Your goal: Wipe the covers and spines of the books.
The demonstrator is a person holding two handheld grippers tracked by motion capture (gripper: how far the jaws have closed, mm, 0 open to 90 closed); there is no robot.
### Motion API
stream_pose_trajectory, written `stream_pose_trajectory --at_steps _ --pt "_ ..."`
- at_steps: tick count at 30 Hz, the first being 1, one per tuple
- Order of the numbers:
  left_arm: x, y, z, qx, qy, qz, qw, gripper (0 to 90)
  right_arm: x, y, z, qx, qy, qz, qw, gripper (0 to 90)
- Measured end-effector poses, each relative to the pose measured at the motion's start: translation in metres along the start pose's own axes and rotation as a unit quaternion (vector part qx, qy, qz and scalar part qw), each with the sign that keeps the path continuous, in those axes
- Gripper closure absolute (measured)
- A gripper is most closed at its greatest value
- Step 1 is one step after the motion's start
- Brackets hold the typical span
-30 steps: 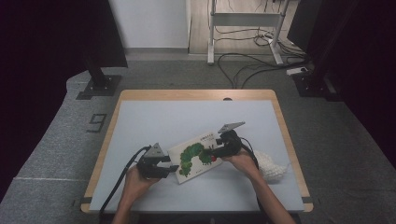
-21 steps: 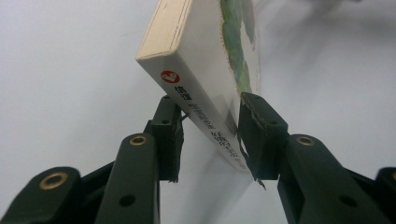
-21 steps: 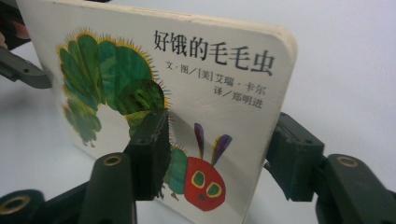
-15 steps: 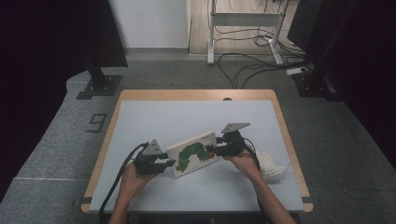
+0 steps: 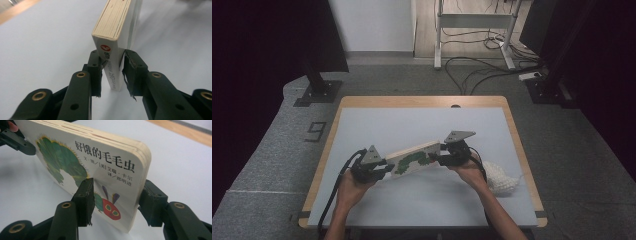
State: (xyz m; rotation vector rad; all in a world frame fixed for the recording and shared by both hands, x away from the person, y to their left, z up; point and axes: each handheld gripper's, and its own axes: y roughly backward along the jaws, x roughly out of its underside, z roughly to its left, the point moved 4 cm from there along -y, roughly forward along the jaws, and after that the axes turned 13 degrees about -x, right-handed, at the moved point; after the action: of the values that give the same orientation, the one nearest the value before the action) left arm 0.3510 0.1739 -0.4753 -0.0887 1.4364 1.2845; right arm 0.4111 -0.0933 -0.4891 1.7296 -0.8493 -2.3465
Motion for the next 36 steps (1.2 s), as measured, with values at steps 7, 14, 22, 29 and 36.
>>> stream_pose_trajectory --at_steps 7,14,22,29,36 --pt "-0.002 -0.007 0.008 -0.042 -0.016 0.0 0.999 65.6 -0.003 -0.012 -0.003 0.018 0.013 0.008 0.9997 49.0" --pt "-0.002 -0.012 0.014 -0.026 0.011 -0.008 0.9996 64.1 -0.001 -0.017 -0.009 0.02 0.003 0.006 0.9998 49.1" --pt "-0.002 -0.017 0.018 -0.029 0.031 -0.012 0.999 62.7 -0.003 -0.02 -0.014 0.019 -0.011 0.004 0.9997 48.9" --pt "-0.002 -0.016 0.019 -0.025 0.031 -0.014 0.9991 63.1 -0.003 -0.019 -0.014 0.023 -0.02 0.011 0.9995 44.2" --pt "-0.001 -0.016 0.02 -0.025 0.028 -0.015 0.9992 63.2 -0.003 -0.007 -0.008 0.034 -0.007 0.02 0.9992 34.7"
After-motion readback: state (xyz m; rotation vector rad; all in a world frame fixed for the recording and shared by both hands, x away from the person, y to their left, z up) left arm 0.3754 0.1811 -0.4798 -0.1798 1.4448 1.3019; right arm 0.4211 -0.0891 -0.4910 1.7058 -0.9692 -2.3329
